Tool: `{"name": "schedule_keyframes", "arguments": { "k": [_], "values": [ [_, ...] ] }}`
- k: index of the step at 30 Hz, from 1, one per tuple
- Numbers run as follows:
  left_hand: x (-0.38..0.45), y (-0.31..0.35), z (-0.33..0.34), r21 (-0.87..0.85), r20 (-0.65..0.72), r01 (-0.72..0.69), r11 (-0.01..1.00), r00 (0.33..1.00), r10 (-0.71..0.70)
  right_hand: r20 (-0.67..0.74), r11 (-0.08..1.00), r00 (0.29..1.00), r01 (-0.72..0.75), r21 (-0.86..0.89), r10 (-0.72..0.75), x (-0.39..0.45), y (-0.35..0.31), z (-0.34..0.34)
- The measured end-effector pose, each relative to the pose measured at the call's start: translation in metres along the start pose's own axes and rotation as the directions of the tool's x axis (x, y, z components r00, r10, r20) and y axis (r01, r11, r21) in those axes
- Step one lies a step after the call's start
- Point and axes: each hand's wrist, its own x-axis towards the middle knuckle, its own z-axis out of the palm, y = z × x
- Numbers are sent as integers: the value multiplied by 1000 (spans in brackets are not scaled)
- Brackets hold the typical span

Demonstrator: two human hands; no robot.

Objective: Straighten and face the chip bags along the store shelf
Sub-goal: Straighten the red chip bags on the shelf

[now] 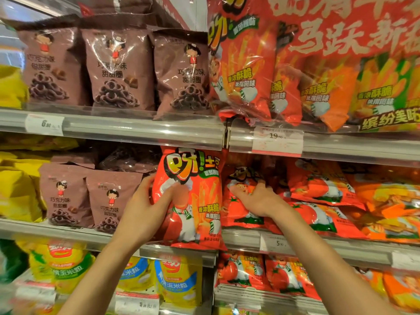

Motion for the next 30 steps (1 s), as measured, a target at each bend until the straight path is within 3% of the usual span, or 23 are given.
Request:
{"name": "schedule_keyframes", "arguments": {
  "k": [6,15,17,24,27,30],
  "values": [
    [-2,-3,-5,-3,1,6,1000,1000,-6,-214,990,974,93,101,-70,-3,9,15],
    [-5,-1,-8,-7,6,5,1000,1000,-5,-564,933,809,314,175,-166,17,3,28],
    [-6,0,-7,0,6,9,1000,1000,-9,-535,936,827,307,173,-172,26,1,32],
    [-6,0,-6,13,7,13,1000,1000,-13,-247,995,968,-14,96,38,46,16,33],
    [-5,-2,-2,11,-1,7,1000,1000,-7,-195,983,980,10,185,26,43,18,27],
    [-4,-2,1,8,-18,1,1000,1000,0,-274,967,962,69,247,1,45,17,25]
  ]
}}
